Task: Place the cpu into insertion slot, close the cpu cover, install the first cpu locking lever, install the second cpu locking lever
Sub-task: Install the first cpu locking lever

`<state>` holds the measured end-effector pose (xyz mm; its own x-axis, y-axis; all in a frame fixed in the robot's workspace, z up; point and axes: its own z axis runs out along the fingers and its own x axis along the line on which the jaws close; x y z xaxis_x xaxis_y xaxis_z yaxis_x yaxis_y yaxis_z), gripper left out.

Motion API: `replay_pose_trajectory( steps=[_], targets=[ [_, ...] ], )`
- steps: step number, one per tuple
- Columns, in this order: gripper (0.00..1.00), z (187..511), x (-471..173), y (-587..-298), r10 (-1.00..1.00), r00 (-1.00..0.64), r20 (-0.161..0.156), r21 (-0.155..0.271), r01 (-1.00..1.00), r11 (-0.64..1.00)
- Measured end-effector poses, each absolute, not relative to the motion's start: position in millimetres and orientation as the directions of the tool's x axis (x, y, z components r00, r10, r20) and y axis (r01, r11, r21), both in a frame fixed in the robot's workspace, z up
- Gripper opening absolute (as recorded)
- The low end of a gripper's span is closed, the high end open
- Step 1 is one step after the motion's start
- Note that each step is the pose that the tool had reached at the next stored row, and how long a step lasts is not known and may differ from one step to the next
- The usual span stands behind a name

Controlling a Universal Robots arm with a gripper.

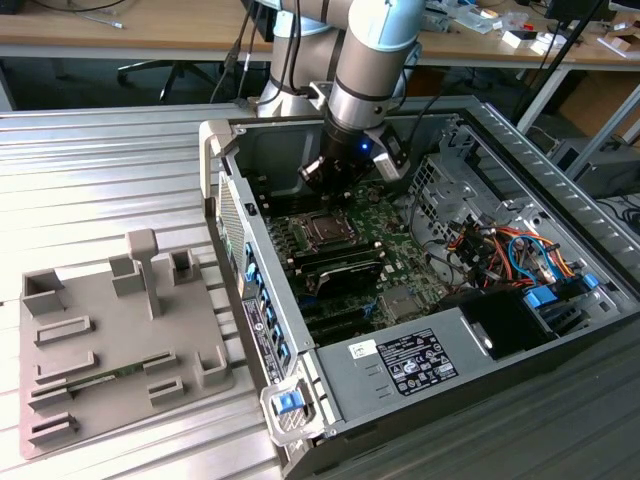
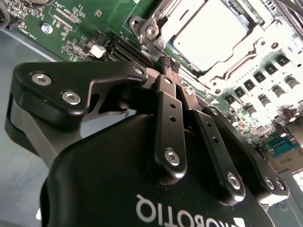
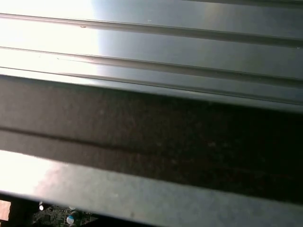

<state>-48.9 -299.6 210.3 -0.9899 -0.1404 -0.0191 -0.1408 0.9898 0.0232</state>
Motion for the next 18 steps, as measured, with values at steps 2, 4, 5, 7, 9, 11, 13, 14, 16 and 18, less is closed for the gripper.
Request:
replay_pose_trajectory(
  steps=[2, 4, 5, 7, 9, 11, 13, 14, 16, 18],
  targets=[
    [0.11, 209.5, -48.9, -299.9, -0.14, -0.99, -0.019, 0.023, -0.141, 0.99],
    [0.11, 208.6, -48.9, -299.9, -0.14, -0.99, -0.019, 0.023, -0.141, 0.99],
    [0.11, 208.0, -48.8, -299.9, -0.14, -0.99, -0.019, 0.023, -0.141, 0.99],
    [0.11, 206.4, -48.9, -300.1, -0.14, -0.99, -0.019, 0.023, -0.141, 0.99],
    [0.11, 205.0, -48.9, -300.2, -0.14, -0.99, -0.019, 0.023, -0.141, 0.99],
    [0.11, 203.5, -48.9, -300.4, -0.14, -0.99, -0.018, 0.022, -0.141, 0.99],
    [0.11, 202.2, -48.9, -300.7, -0.14, -0.99, -0.019, 0.023, -0.141, 0.99],
    [0.11, 202.1, -48.9, -300.8, -0.141, -0.99, -0.019, 0.023, -0.141, 0.99],
    [0.11, 202.0, -48.9, -301.1, -0.14, -0.99, -0.019, 0.023, -0.141, 0.99],
    [0.11, 201.8, -48.9, -301.2, -0.14, -0.99, -0.019, 0.023, -0.141, 0.99]
  ],
)
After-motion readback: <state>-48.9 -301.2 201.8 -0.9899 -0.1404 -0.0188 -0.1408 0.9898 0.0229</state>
